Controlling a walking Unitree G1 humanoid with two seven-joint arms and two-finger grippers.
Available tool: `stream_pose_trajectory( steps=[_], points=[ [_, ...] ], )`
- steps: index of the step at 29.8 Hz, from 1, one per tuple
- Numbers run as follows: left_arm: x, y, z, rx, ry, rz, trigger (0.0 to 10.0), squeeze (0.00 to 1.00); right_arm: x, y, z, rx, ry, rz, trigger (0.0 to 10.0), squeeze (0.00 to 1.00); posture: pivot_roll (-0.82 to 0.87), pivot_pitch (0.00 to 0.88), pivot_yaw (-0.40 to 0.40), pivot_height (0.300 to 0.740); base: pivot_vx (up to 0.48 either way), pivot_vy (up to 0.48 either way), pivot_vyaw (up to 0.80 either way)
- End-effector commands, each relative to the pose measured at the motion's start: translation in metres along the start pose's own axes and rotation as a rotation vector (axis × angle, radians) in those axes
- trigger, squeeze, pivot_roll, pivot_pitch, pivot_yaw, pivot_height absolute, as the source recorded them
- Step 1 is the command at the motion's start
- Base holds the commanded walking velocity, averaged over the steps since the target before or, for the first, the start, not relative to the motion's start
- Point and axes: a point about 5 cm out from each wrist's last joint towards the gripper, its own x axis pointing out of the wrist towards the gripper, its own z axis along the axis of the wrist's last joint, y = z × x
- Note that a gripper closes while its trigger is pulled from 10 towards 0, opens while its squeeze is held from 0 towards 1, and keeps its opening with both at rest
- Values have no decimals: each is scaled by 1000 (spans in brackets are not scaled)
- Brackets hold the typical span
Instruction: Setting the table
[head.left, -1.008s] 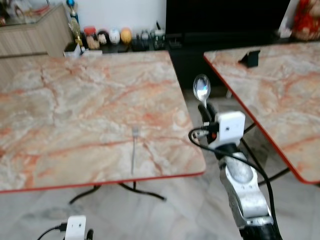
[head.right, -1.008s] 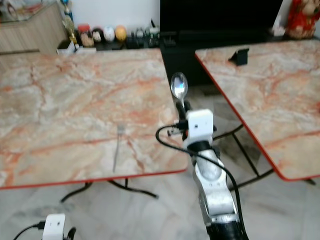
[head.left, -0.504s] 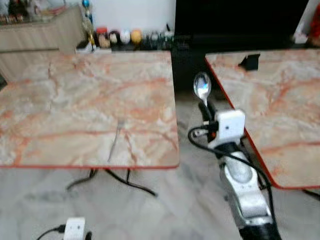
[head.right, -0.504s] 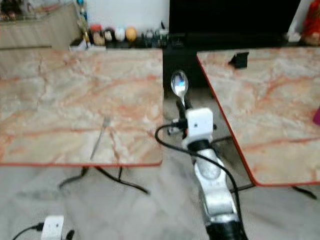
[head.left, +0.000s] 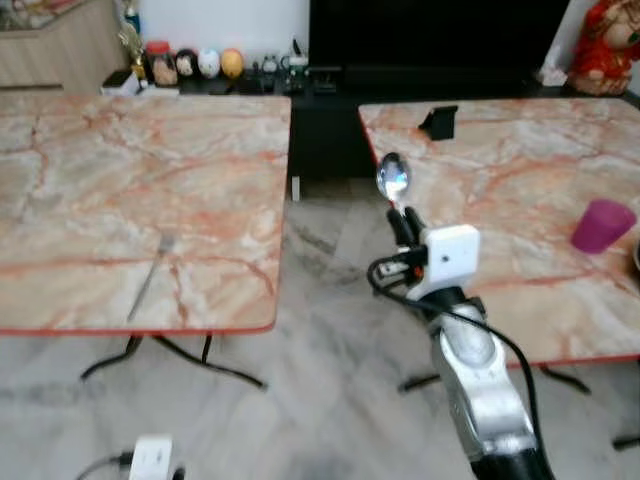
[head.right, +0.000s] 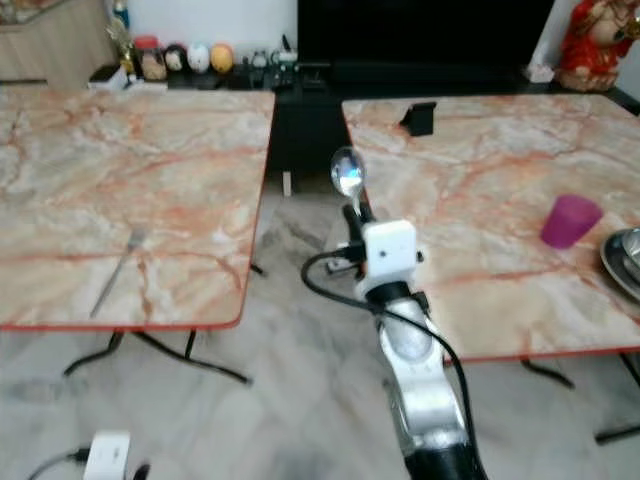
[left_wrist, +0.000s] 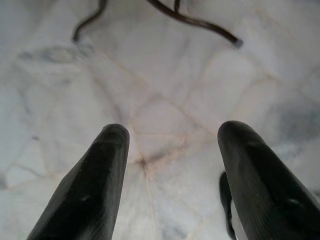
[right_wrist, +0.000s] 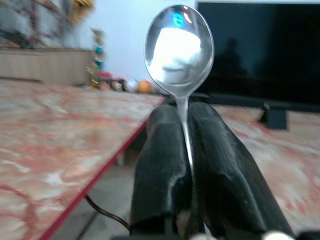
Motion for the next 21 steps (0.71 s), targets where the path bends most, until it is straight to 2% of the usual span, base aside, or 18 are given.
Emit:
stream_pose_trajectory(
  steps=[1,21],
  points=[
    [0,-3,0,19,4,-16,10000,0,1,-7,4,-8,-14,-18,10000,0,-115,0,40,732,0,-330,0],
    [1,-5,2,20,-4,-18,10000,0,3,-7,6,-3,-16,-25,10000,0,-118,0,42,732,0,-328,0]
  ],
)
